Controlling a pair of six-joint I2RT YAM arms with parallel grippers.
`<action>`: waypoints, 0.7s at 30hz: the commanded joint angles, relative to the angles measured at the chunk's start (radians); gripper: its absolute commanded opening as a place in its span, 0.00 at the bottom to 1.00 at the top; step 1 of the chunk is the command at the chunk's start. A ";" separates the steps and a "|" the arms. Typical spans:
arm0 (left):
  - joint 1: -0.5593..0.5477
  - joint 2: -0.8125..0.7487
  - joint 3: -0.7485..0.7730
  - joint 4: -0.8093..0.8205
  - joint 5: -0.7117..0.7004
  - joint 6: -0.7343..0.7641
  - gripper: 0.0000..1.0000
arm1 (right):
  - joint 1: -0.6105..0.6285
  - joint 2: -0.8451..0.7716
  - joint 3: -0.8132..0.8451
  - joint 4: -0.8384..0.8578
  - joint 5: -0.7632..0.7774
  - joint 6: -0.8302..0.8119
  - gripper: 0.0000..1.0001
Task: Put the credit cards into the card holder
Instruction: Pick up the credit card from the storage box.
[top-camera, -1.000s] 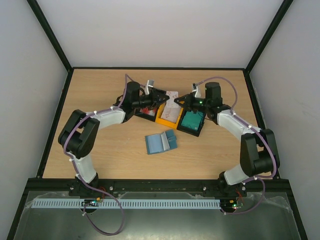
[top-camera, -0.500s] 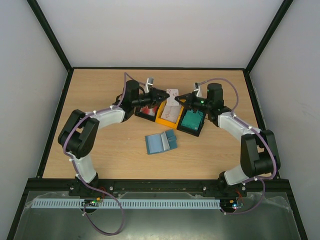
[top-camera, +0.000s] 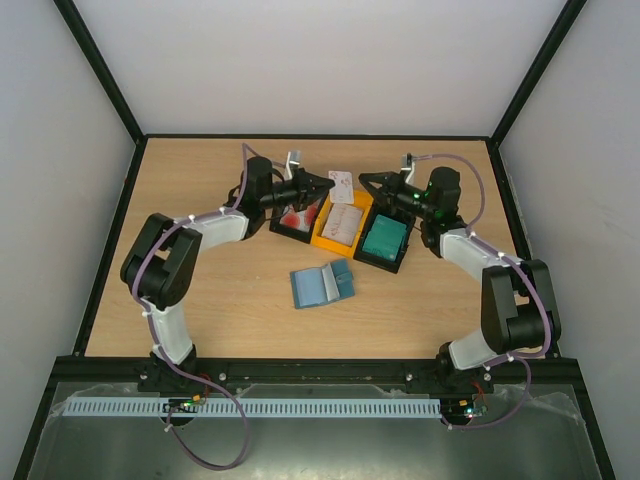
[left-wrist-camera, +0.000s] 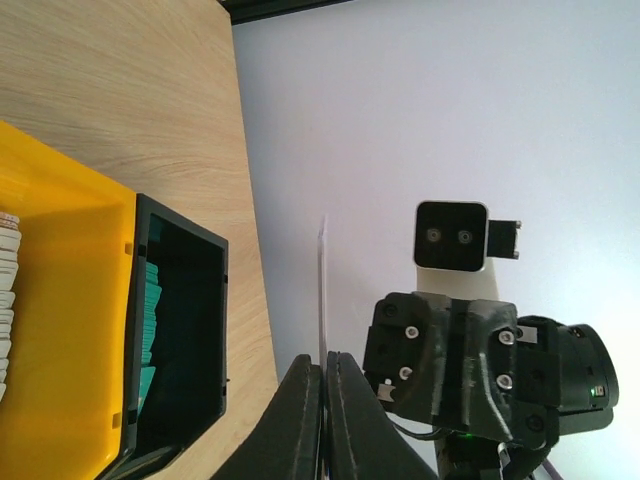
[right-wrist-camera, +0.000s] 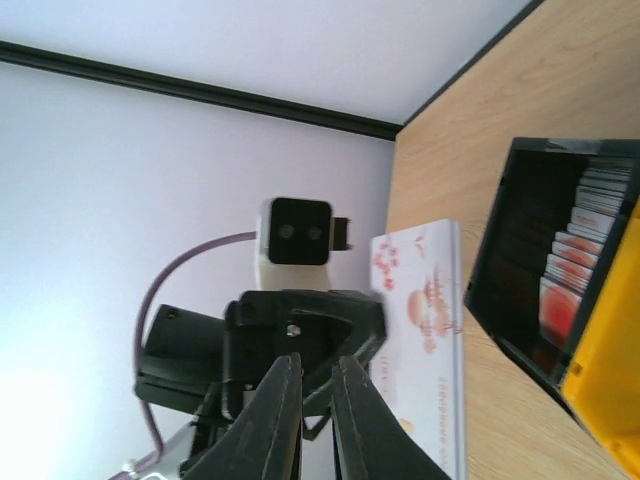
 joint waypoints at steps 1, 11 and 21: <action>0.006 0.020 0.025 0.081 0.028 -0.058 0.02 | -0.001 0.012 0.007 0.131 -0.014 0.075 0.10; 0.004 0.013 0.021 0.113 0.052 -0.062 0.03 | -0.002 0.036 0.105 -0.257 0.067 -0.232 0.24; -0.002 0.009 0.018 0.163 0.062 -0.094 0.02 | 0.001 0.072 0.136 -0.306 0.029 -0.280 0.18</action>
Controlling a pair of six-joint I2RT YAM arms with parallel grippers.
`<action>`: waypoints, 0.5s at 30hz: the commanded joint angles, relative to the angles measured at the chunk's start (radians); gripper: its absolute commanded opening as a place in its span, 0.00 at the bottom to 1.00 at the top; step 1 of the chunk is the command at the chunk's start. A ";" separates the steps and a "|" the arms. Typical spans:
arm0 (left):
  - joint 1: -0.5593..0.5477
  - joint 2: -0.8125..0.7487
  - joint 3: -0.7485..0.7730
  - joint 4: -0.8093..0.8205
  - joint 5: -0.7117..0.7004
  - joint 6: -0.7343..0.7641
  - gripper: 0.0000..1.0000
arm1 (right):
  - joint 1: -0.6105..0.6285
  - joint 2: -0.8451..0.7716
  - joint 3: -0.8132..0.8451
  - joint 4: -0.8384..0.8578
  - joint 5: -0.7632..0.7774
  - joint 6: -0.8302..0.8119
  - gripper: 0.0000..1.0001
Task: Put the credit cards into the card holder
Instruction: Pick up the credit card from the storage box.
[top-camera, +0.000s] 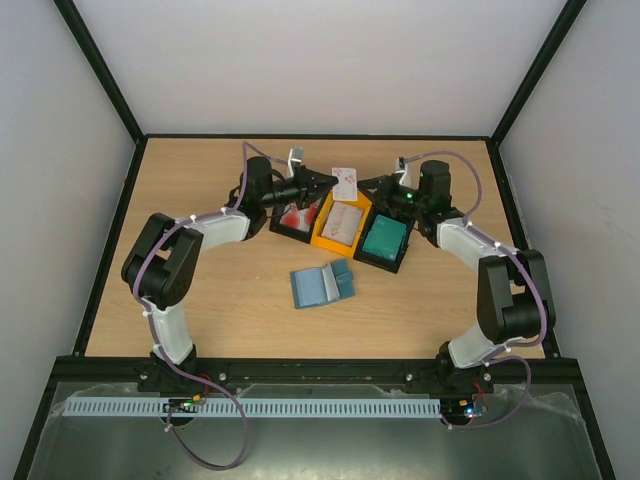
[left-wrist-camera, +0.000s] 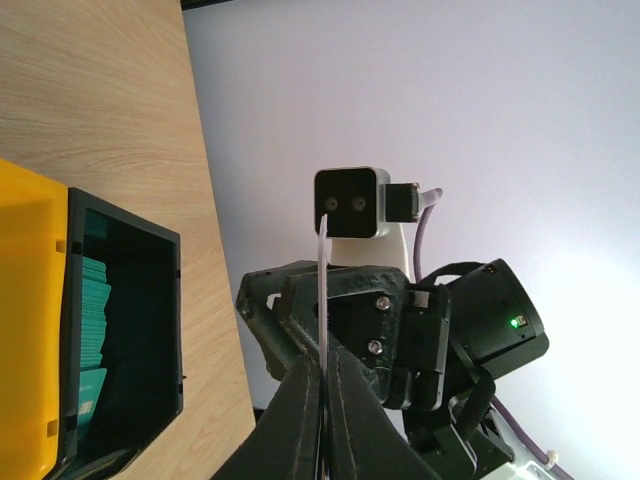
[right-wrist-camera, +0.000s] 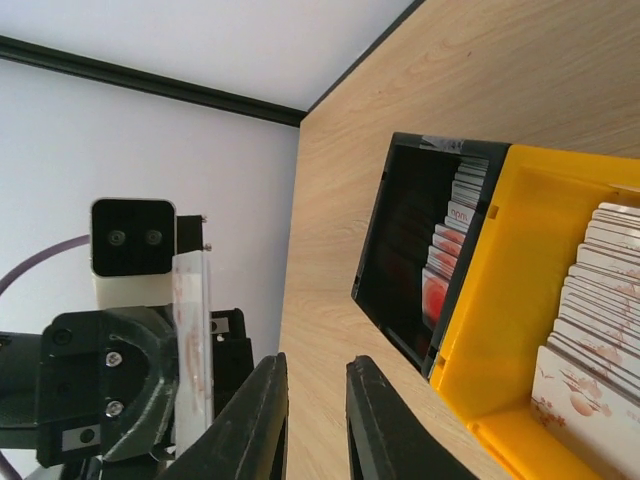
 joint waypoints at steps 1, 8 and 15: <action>-0.006 -0.003 0.016 0.059 0.024 -0.016 0.03 | 0.000 0.006 0.036 -0.027 -0.029 -0.045 0.18; -0.008 -0.006 0.012 0.036 0.003 -0.001 0.03 | 0.000 -0.041 -0.005 0.063 -0.001 0.014 0.29; -0.008 -0.012 0.014 0.002 -0.008 0.023 0.03 | 0.000 -0.069 -0.017 0.085 0.007 0.024 0.39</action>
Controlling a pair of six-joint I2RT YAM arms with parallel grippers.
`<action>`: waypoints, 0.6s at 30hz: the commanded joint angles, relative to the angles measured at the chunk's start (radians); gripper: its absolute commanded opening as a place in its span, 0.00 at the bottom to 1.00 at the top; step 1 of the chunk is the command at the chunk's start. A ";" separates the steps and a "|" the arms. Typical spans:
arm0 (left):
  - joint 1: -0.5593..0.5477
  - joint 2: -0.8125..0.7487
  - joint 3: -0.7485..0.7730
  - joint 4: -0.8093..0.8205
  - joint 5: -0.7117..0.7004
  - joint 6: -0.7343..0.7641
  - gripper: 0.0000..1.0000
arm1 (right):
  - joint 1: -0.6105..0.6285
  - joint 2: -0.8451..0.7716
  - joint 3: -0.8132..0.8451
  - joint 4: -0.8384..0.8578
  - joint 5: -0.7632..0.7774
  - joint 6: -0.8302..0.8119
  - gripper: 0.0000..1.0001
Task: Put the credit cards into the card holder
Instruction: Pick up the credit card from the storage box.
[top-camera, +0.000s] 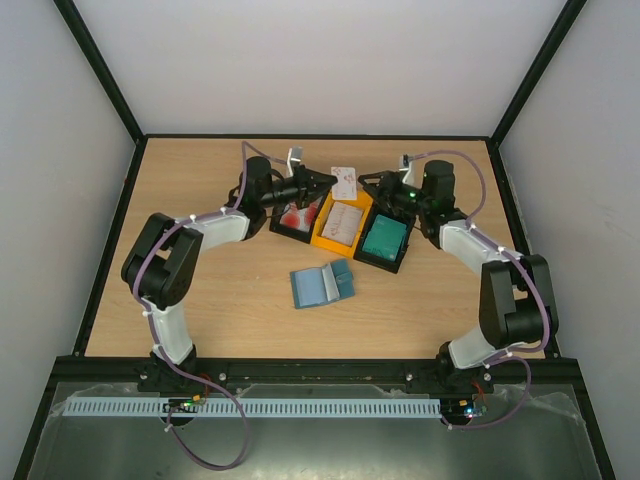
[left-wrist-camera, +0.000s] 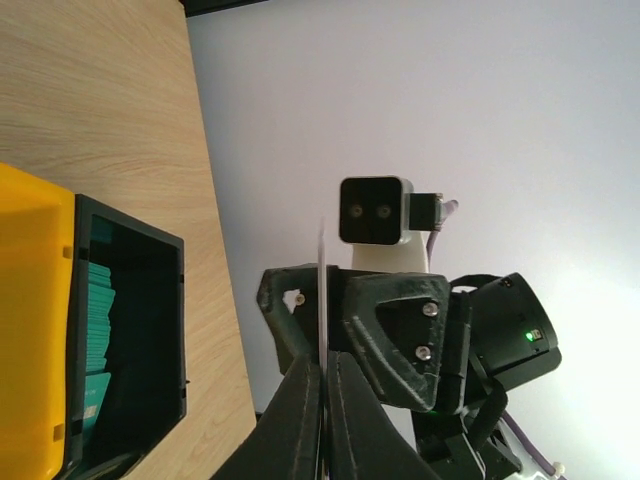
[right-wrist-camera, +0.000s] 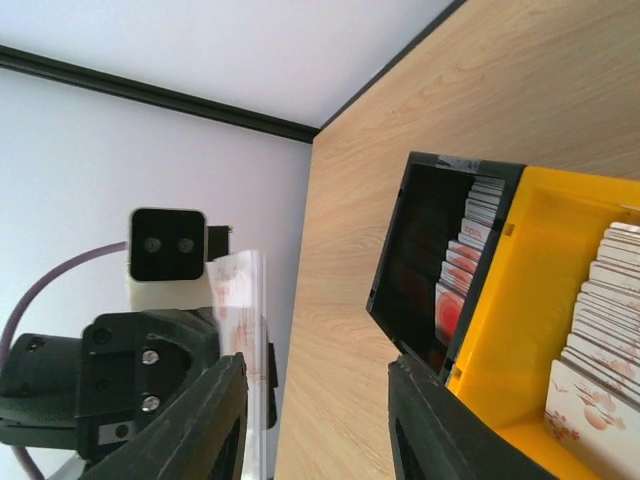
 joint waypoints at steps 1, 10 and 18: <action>-0.005 -0.011 0.014 -0.005 -0.001 0.017 0.03 | 0.000 -0.040 -0.006 0.071 -0.007 0.009 0.39; -0.012 -0.014 0.017 0.013 0.009 0.005 0.03 | 0.001 -0.009 0.010 0.040 -0.041 -0.009 0.23; -0.016 -0.014 0.016 0.026 0.014 -0.004 0.03 | 0.002 0.013 0.019 0.009 -0.042 -0.021 0.10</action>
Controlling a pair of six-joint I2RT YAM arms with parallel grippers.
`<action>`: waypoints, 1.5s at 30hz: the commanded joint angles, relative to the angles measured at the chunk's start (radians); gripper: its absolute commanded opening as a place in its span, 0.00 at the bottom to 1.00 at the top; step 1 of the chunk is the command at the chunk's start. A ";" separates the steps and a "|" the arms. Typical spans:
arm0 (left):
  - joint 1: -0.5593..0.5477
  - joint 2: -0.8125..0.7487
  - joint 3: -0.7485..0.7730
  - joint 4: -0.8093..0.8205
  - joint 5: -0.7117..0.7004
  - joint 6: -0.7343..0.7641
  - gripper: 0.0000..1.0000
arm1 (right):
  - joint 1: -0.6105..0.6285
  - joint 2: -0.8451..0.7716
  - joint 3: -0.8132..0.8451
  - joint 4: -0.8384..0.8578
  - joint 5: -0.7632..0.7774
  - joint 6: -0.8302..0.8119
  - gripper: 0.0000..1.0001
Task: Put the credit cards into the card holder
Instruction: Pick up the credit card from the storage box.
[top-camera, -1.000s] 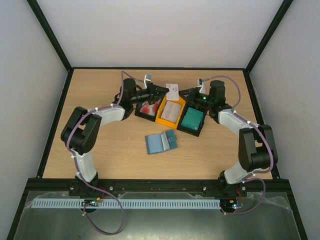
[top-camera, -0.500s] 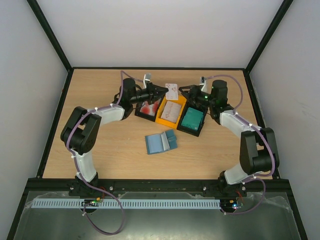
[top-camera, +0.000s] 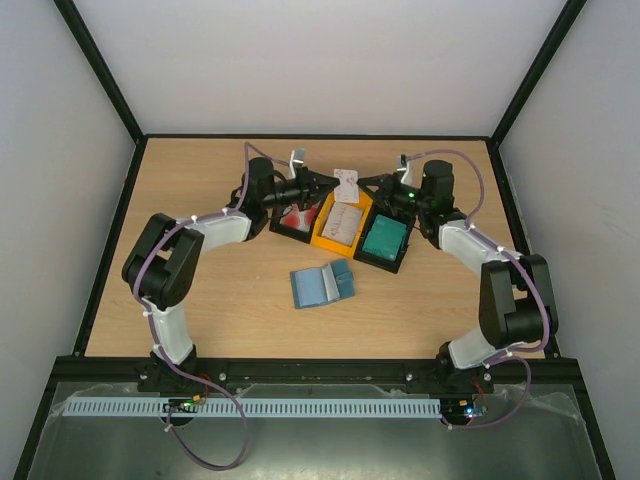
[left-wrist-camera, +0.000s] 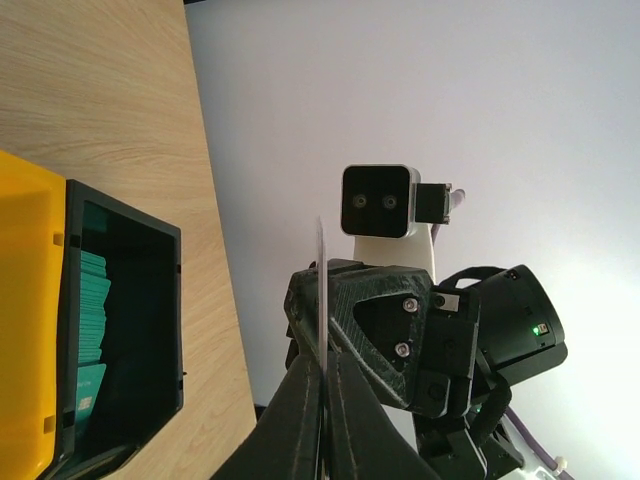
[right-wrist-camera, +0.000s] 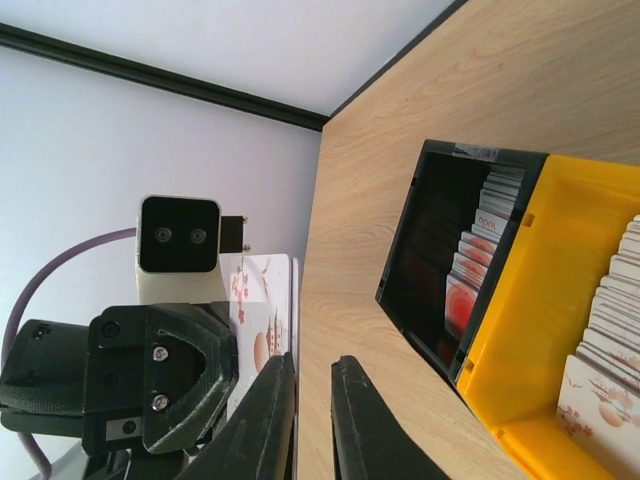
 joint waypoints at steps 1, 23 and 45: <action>-0.006 -0.015 0.015 0.041 0.015 -0.004 0.02 | 0.002 0.017 0.019 -0.016 -0.014 -0.016 0.09; -0.010 -0.013 0.009 0.048 0.007 -0.008 0.03 | 0.028 0.023 0.044 -0.061 -0.038 -0.046 0.17; -0.025 -0.322 -0.172 0.004 0.012 -0.008 0.03 | 0.093 -0.297 -0.195 0.276 0.011 0.187 0.51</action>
